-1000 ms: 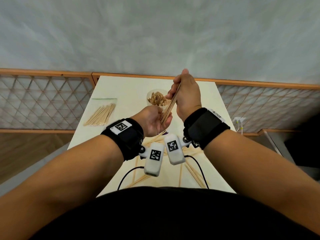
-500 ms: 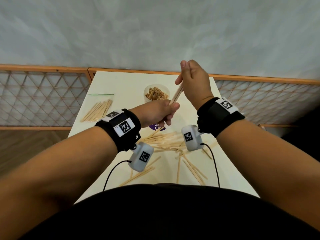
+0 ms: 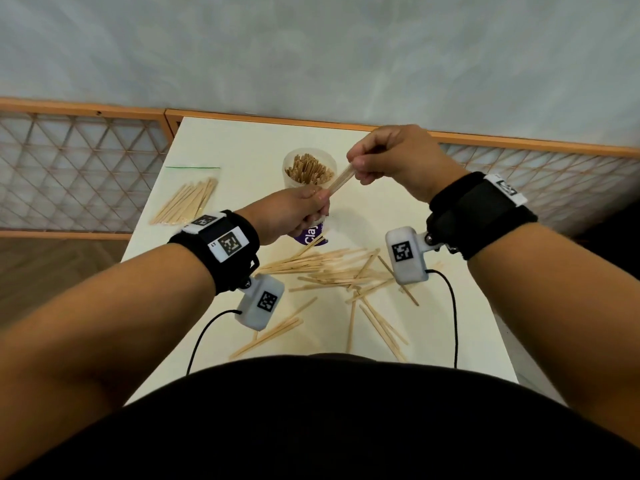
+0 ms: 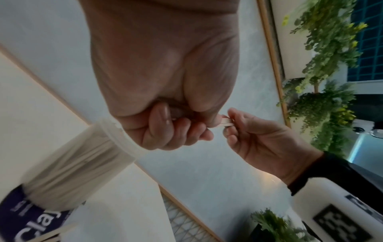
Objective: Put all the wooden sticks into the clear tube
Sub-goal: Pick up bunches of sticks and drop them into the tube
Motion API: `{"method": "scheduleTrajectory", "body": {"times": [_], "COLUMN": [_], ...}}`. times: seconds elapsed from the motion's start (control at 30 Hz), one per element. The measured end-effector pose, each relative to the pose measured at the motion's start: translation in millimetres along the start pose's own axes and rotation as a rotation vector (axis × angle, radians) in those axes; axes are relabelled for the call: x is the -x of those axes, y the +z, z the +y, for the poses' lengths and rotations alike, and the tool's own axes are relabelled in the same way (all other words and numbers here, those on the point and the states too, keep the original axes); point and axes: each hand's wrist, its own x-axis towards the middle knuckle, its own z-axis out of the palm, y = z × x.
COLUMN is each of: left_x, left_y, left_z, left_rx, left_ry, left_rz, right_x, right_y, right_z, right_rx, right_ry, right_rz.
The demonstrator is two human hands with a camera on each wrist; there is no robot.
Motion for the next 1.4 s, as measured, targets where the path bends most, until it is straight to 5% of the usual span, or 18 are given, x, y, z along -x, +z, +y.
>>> {"method": "scheduleTrajectory", "body": {"times": [0.3, 0.5, 0.63, 0.73, 0.87, 1.1, 1.4], "left_x": [-7, -23, -32, -34, -31, -20, -16], "left_y": [-1, -2, -19, -29, -31, -46, -55], "left_z": [-25, -30, -53, -72, -84, -100, -111], "left_rx": [0.232, 0.197, -0.032, -0.08, -0.097, -0.229, -0.201], "left_ry": [-0.157, -0.118, -0.22, -0.32, -0.344, -0.373, -0.394], "left_rz": [-0.363, -0.069, 0.147, 0.188, 0.218, 0.227, 0.239], "right_x": [-6, -32, -63, -88, -109, -134, -146], "right_y": [-2, -11, -27, -20, 13, 44, 24], "right_z": [8, 1, -11, -10, 6, -4, -12], "right_rx": [0.171, 0.301, 0.401, 0.628, 0.948, 1.067, 0.648], "right_ry": [0.127, 0.106, 0.016, -0.051, -0.126, -0.172, 0.168], "right_rz": [-0.073, 0.046, 0.202, 0.22, 0.063, 0.003, 0.103]}}
